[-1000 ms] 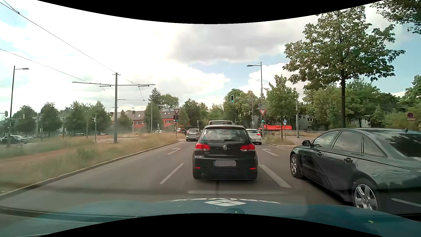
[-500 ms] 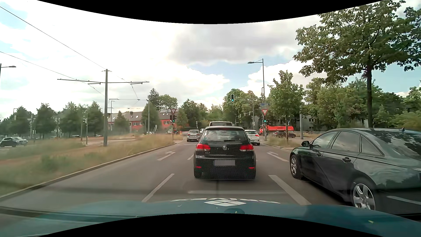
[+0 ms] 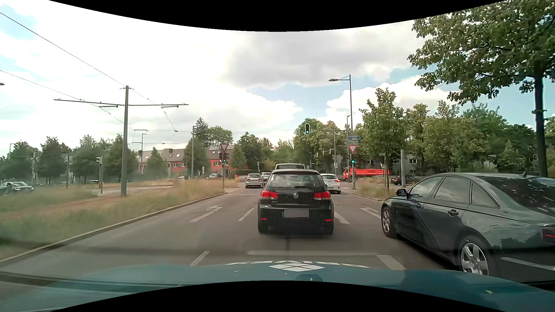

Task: Follow the waypoints while adhering to traffic rules and regulations

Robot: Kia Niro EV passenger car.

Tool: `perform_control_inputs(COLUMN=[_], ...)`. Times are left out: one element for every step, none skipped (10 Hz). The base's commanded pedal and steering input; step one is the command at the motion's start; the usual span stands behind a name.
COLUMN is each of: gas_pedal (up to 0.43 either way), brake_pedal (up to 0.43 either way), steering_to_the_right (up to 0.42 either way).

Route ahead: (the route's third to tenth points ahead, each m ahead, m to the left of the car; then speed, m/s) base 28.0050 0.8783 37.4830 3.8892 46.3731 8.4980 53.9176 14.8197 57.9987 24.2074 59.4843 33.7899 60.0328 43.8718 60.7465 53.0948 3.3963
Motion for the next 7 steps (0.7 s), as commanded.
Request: perform_control_inputs(gas_pedal=[0.189,0.197,0.197,0.197,0.197,0.197,0.197], brake_pedal=[0.0,0.0,0.0,0.0,0.0,0.0,0.0], steering_to_the_right=[0.004,0.004,0.004,0.004,0.004,0.004,0.003])
